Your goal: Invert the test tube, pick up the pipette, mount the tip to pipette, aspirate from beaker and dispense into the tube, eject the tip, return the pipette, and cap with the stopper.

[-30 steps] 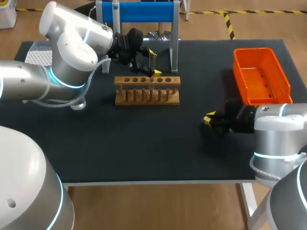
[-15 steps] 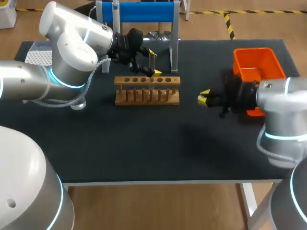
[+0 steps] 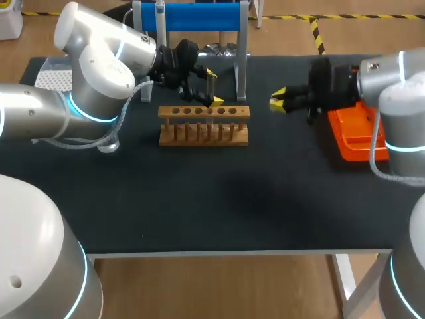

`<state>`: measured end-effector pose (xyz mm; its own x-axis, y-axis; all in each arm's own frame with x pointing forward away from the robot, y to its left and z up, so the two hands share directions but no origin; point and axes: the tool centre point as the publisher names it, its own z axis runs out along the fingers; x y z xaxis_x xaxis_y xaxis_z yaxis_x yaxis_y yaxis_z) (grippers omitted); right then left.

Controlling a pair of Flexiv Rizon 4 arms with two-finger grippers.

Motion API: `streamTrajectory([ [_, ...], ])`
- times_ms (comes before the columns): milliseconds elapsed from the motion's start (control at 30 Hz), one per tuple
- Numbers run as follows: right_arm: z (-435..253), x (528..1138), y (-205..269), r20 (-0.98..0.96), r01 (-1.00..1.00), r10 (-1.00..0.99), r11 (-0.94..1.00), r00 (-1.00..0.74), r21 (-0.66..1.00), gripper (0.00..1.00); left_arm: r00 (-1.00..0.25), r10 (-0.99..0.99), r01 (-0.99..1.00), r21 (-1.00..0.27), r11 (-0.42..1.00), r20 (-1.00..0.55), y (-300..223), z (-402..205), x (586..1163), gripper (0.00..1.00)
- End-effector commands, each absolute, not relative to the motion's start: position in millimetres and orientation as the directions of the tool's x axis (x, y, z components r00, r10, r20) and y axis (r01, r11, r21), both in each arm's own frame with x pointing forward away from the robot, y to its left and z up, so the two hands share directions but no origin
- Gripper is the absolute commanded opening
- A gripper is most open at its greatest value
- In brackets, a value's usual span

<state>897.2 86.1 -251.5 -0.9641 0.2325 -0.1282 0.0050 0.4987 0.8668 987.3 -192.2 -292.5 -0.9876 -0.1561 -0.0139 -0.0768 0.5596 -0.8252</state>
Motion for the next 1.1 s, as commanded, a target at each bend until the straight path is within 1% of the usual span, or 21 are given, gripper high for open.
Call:
streamTrajectory([
  [33, -244, 913, 96, -0.057, 0.007, 0.108, 0.517, -0.993, 0.856, 0.0, -0.988, -0.154, -0.078, -0.823, 0.563, -0.011, -192, -292, 988, 1.0],
  [467, -215, 941, 135, -0.056, -0.036, 0.024, 0.508, -0.998, 0.861, 0.0, -0.988, -0.154, -0.078, -0.823, 0.563, -0.011, -192, -292, 988, 1.0],
  [1100, -204, 962, 182, -0.045, -0.078, -0.073, 0.535, -0.996, 0.841, 0.0, -0.988, -0.154, -0.078, -0.823, 0.563, -0.011, -192, -292, 988, 1.0],
])
